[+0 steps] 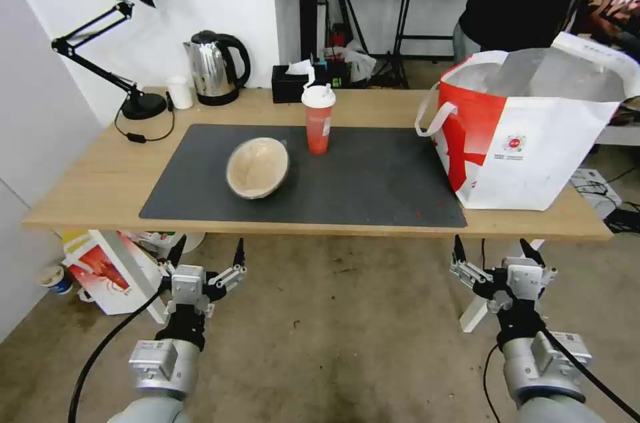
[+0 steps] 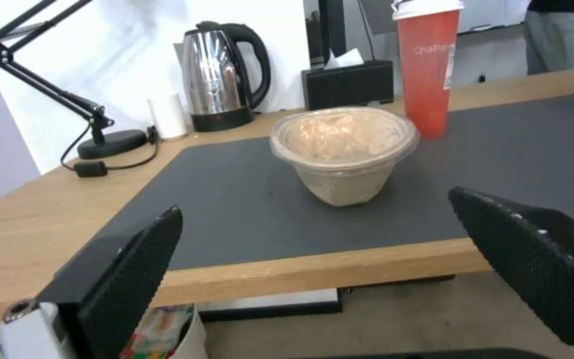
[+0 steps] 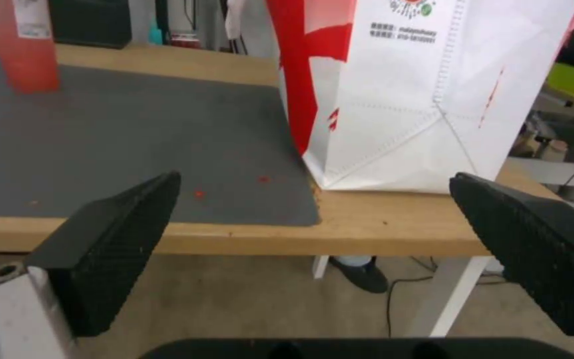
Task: Pick up the trash from the table and place it into the takeout bag.
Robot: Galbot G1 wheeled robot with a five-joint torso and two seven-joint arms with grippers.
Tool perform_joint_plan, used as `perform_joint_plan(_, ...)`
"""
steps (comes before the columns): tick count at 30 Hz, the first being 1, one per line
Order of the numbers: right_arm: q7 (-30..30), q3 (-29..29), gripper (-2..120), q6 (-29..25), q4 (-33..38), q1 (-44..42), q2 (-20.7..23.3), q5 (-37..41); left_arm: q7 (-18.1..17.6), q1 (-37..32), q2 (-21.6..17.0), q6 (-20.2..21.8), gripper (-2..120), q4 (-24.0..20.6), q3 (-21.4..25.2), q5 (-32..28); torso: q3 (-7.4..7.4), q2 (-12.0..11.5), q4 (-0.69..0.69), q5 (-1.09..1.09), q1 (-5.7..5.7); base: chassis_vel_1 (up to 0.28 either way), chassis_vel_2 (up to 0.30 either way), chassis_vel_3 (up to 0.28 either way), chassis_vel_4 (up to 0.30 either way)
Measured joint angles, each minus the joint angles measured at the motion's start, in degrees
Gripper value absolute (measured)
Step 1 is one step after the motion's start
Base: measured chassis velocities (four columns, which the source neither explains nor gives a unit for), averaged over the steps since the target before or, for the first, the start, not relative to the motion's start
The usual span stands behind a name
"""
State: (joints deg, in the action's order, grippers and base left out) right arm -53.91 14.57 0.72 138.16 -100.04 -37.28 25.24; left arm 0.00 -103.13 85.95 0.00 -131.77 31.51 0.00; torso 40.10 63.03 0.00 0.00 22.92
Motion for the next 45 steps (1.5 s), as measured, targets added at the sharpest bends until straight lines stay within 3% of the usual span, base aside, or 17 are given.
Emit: perform_joint_plan(45,1.4,-5.9,100,-5.9,-8.3,3.6,-6.3,-8.2,0.0,0.0,0.0,0.0,100,0.0,0.0,0.0,0.00,0.0,0.00,0.00,0.00,0.000,0.000,0.000,0.000)
